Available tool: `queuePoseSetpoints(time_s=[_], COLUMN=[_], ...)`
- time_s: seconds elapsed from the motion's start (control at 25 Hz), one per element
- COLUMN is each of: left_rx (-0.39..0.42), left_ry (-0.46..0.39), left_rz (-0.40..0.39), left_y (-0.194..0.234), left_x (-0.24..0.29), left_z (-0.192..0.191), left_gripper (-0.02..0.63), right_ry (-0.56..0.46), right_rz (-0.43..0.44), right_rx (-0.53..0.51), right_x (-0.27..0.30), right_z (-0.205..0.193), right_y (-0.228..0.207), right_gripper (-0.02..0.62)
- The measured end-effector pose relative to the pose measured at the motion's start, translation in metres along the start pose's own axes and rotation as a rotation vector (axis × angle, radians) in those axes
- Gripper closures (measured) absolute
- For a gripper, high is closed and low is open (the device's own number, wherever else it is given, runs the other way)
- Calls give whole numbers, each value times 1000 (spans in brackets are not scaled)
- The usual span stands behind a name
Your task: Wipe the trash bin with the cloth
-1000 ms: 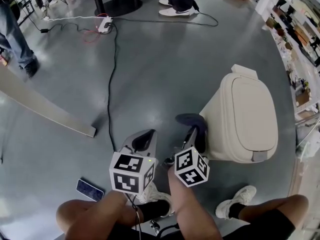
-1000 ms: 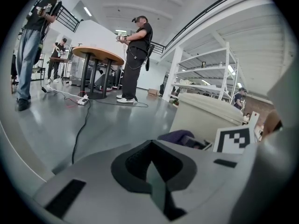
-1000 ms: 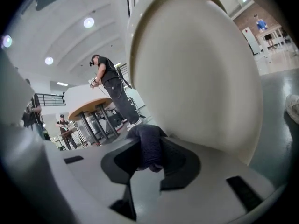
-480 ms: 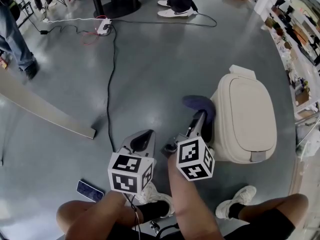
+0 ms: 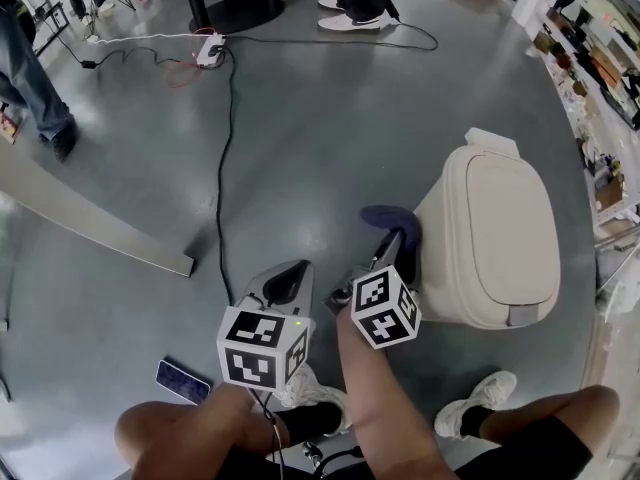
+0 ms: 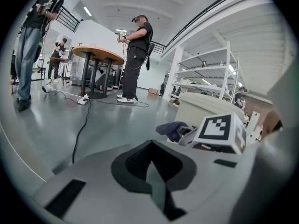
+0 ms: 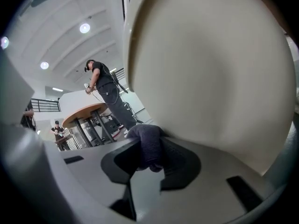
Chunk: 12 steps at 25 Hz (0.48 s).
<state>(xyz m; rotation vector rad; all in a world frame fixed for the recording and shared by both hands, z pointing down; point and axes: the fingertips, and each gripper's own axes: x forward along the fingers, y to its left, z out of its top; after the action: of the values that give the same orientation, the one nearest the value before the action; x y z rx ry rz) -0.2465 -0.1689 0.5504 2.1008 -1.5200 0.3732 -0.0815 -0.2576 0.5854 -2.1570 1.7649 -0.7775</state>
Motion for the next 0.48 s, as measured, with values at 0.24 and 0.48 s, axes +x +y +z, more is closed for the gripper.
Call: queuePoseSetpoints(time_s=[0.24,0.48], left_rx=[1,4], left_ry=[28,31], left_rz=[-8,3], left_y=[-1,3], left_x=[1,6], left_z=[-9,-12], left_gripper=[609,609], right_ry=[71,158], right_rz=[-51,-73], right_rx=[-35,-97], right_x=[12,29], right_z=[-28,-62], right_y=[-19,-36], right_gripper=[497,497])
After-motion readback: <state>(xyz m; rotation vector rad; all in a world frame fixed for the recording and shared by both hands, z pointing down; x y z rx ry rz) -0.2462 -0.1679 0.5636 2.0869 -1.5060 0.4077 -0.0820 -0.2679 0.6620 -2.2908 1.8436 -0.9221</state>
